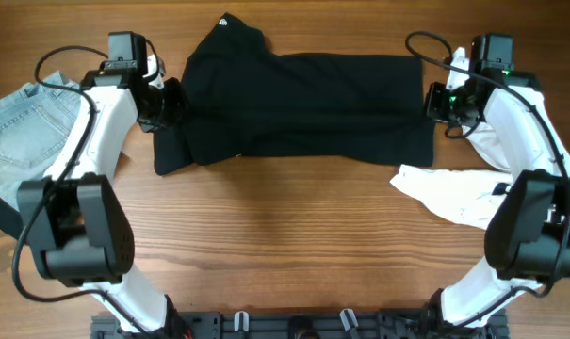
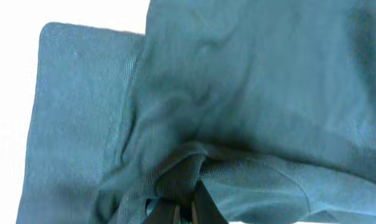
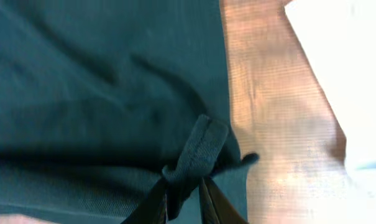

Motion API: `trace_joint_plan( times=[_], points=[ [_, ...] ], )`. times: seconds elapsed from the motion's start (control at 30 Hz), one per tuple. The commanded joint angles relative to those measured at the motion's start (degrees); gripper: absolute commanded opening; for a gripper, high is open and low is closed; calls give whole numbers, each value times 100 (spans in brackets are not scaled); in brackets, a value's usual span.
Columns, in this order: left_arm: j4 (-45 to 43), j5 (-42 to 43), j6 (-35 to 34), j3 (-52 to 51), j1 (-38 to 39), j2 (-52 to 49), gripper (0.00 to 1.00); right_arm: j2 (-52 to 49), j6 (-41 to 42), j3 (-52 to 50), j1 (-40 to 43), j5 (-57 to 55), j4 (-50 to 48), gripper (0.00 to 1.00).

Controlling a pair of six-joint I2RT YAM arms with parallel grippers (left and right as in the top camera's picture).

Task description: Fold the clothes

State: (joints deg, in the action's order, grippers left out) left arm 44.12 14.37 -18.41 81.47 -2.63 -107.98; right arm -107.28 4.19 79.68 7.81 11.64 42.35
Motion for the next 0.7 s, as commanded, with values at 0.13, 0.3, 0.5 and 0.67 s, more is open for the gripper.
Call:
trace_joint_plan(
  times=[0.13,0.3,0.5,0.67],
  points=[
    [-409,-79,-52,7,15,-199,17,-614,197,-31,-24,55,-680,47],
    [420,-118,-153,7,17,-199,40,-634,640,-31,-17,-1141,-105,57],
    [459,-822,-155,-470,17,-208,41,-785,402,-479,-42,-667,-76,56],
    [-636,-1019,-160,-1467,11,-210,44,-785,304,-846,-42,-55,-603,40]
  ],
)
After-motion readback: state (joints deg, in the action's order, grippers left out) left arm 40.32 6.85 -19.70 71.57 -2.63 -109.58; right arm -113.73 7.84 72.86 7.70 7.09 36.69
